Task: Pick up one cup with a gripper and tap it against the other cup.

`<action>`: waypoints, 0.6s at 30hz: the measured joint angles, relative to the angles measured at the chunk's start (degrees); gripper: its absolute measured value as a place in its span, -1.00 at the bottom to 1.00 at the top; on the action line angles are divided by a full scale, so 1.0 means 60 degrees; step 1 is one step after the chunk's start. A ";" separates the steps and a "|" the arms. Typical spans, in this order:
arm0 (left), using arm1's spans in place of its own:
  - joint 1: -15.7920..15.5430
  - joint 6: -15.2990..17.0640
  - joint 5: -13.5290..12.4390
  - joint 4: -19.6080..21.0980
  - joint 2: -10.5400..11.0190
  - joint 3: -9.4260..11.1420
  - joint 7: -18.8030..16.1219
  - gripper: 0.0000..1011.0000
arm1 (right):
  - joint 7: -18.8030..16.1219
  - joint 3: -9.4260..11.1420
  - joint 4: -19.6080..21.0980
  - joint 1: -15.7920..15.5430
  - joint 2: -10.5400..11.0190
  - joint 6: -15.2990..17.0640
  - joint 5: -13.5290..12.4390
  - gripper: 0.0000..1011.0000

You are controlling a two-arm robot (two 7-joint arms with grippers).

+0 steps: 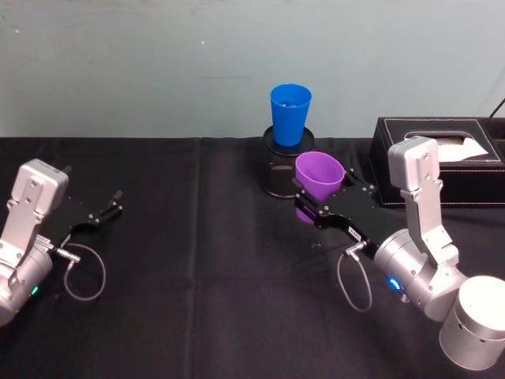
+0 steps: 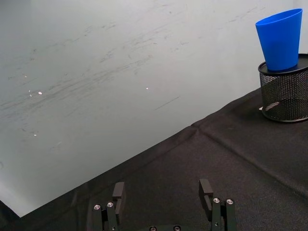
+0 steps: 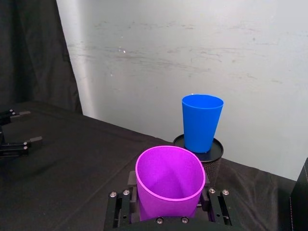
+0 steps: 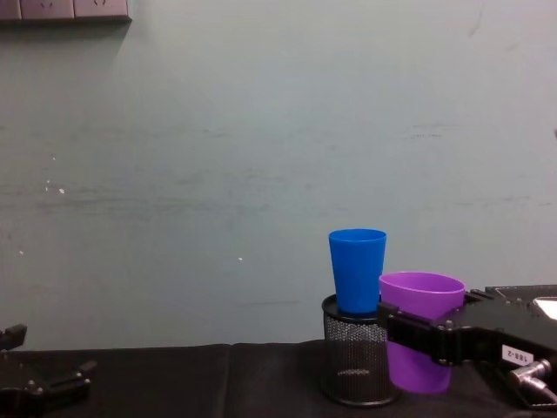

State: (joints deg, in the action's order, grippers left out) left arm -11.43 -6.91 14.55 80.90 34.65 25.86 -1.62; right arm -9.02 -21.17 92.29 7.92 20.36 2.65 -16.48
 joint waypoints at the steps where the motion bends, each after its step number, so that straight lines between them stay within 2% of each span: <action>1: 0.0000 0.0000 0.0000 0.0000 0.0000 0.0000 0.0001 0.98 | 0.0000 -0.0002 -0.0002 0.0001 0.0000 -0.0001 -0.0002 0.43; 18: 0.0000 0.0000 0.0000 0.0000 0.0000 0.0000 0.0000 0.98 | 0.0008 -0.0007 -0.0007 0.0001 0.0001 -0.0012 -0.0007 0.43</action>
State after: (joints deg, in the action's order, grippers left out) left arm -11.43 -6.91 14.55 80.90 34.65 25.86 -1.62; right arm -8.98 -21.21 92.25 7.92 20.37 2.57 -16.52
